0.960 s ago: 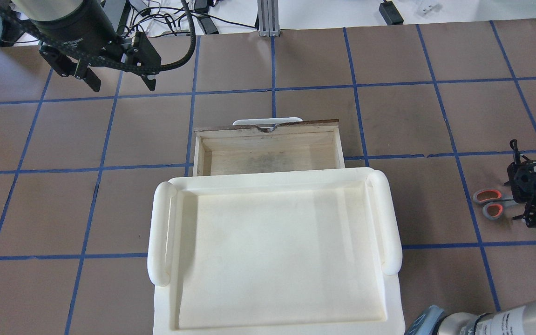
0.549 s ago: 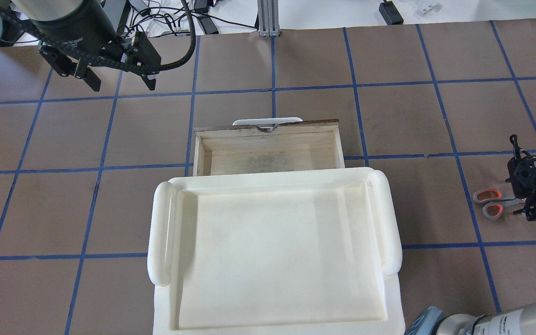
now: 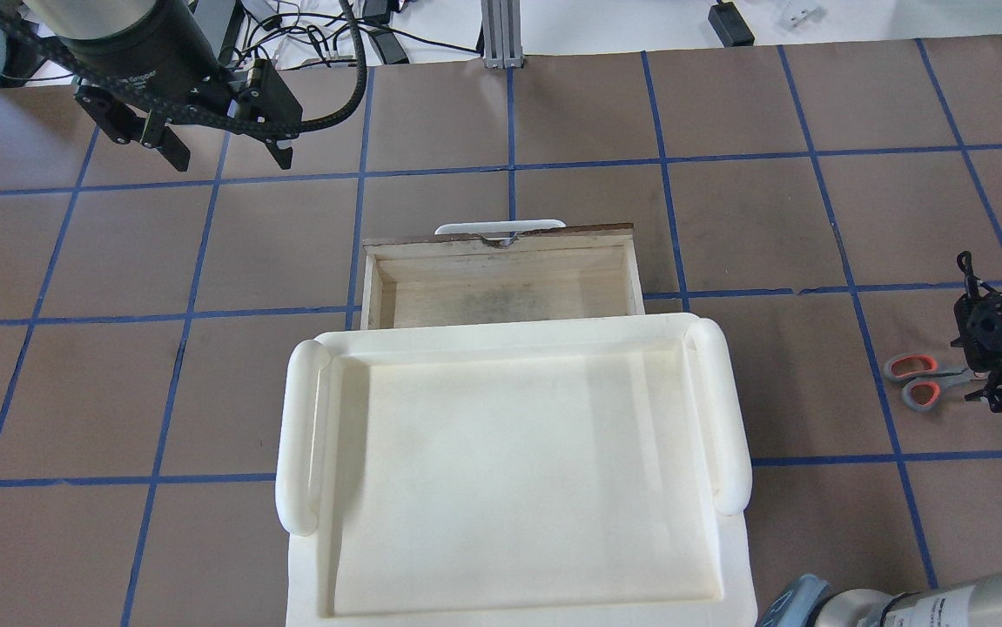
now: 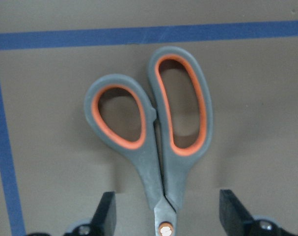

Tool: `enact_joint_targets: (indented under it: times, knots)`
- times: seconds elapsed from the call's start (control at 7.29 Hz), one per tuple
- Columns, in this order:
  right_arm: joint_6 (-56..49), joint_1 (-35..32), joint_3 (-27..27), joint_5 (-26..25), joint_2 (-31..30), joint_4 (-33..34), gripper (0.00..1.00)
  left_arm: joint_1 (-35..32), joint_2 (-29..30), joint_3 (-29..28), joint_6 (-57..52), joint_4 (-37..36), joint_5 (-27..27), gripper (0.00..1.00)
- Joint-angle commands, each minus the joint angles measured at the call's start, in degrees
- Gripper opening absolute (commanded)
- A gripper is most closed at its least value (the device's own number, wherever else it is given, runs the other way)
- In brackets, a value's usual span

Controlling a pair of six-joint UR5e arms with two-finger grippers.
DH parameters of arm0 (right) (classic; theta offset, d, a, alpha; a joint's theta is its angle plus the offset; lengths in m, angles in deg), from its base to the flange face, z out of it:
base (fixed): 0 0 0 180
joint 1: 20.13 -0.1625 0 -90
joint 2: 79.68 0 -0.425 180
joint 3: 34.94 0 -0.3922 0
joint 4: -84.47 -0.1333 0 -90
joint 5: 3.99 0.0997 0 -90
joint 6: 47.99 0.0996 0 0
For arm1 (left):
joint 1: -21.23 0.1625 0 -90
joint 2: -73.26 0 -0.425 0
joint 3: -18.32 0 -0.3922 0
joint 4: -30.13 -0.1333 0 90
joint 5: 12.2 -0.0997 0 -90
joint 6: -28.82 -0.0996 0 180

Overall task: Put scissors in drawer and close it
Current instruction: 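Lower the right gripper onto the scissors and close on the handles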

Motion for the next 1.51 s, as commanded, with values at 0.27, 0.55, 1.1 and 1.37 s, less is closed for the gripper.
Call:
enact_joint_targets:
  times: [0.27,0.55,1.1,1.37]
  knots:
    - [-1.2,0.0,0.0,0.0,0.6,-0.2,0.75,0.0,0.0,0.0,0.0,0.0,0.0,1.00]
    - [-1.0,0.0,0.1,0.0,0.7,-1.8,0.74,0.0,0.1,0.0,-0.2,0.1,0.3,1.00]
    - [-0.3,0.0,0.6,-0.2,0.7,-2.4,0.65,0.0,0.1,0.0,-0.1,0.1,0.2,1.00]
    - [-0.3,0.0,0.9,-0.2,0.7,-2.3,0.59,0.0,0.1,0.0,-0.1,0.0,0.1,1.00]
